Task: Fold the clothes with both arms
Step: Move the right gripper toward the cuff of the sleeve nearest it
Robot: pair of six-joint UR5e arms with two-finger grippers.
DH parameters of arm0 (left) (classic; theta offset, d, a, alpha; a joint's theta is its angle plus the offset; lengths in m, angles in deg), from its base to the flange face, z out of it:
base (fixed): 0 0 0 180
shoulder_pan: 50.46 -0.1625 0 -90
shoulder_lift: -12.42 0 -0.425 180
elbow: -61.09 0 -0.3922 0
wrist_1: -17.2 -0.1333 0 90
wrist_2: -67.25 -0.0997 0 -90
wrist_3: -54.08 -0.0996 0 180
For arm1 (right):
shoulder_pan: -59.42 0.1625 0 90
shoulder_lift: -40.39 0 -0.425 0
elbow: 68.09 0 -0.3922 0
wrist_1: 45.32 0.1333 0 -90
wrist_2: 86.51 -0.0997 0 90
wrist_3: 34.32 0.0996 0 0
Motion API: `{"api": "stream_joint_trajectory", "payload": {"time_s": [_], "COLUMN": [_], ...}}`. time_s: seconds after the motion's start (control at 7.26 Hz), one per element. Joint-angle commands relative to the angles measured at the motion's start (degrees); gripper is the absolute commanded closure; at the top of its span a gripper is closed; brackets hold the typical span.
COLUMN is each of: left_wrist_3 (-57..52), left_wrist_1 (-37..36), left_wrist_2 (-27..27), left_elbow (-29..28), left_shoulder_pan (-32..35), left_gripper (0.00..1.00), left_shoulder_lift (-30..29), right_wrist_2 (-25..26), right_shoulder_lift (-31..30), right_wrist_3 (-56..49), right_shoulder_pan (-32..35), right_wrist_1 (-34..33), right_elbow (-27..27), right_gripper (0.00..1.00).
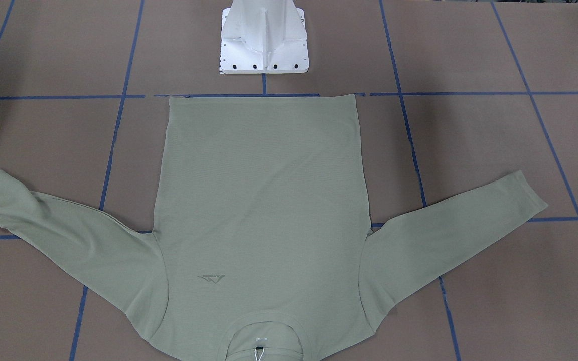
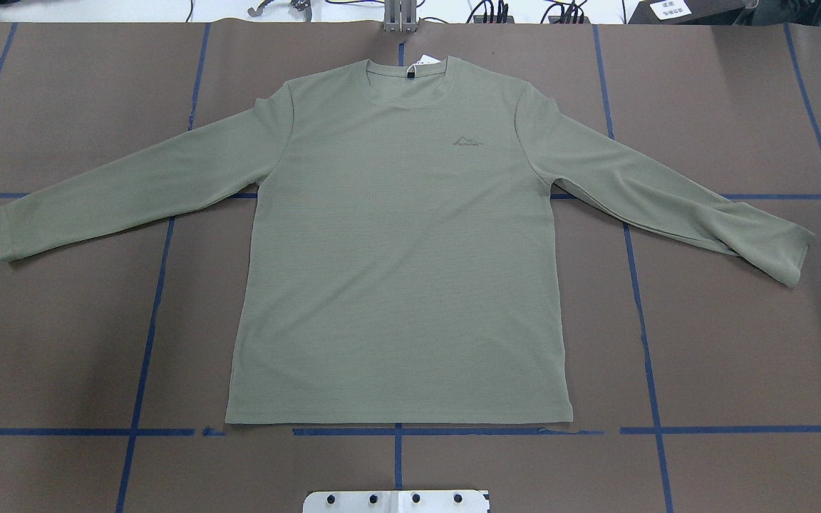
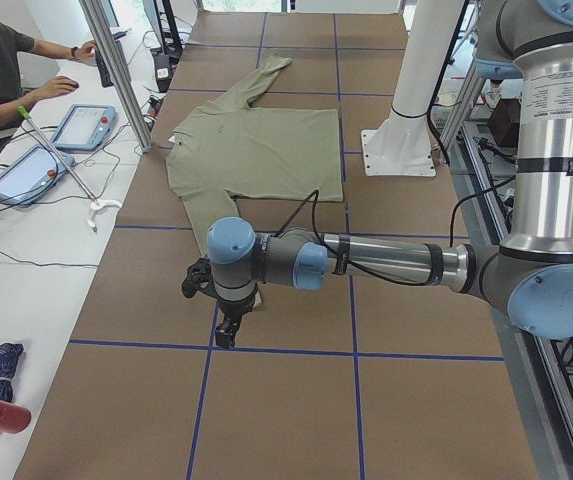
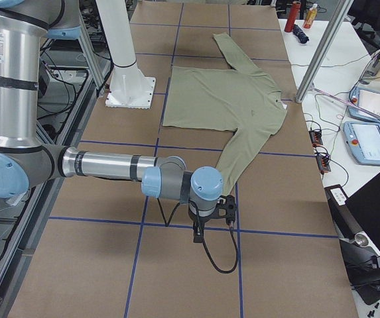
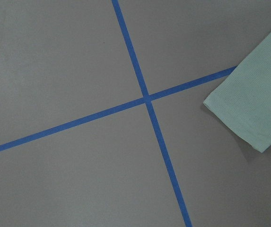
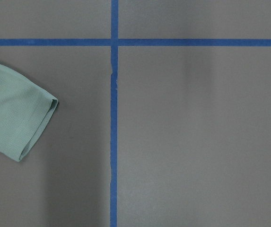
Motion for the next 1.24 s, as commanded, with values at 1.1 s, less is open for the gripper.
{"api": "stream_joint_trajectory", "payload": {"time_s": [1.1], "left_wrist_3": [0.4], "left_wrist_1": [13.7], "left_wrist_2": [0.6], "left_elbow": [-2.1], "left_shoulder_pan": [-0.4], "left_gripper": [0.0], "left_shoulder_lift": [-1.3], "right_wrist_2": [-5.8], "right_shoulder_lift": [1.4], "right_wrist_3": [5.6], "right_shoulder_pan": [-6.6], "right_wrist_1": [26.4], "right_elbow": [-6.3], "right_gripper": [0.0]}}
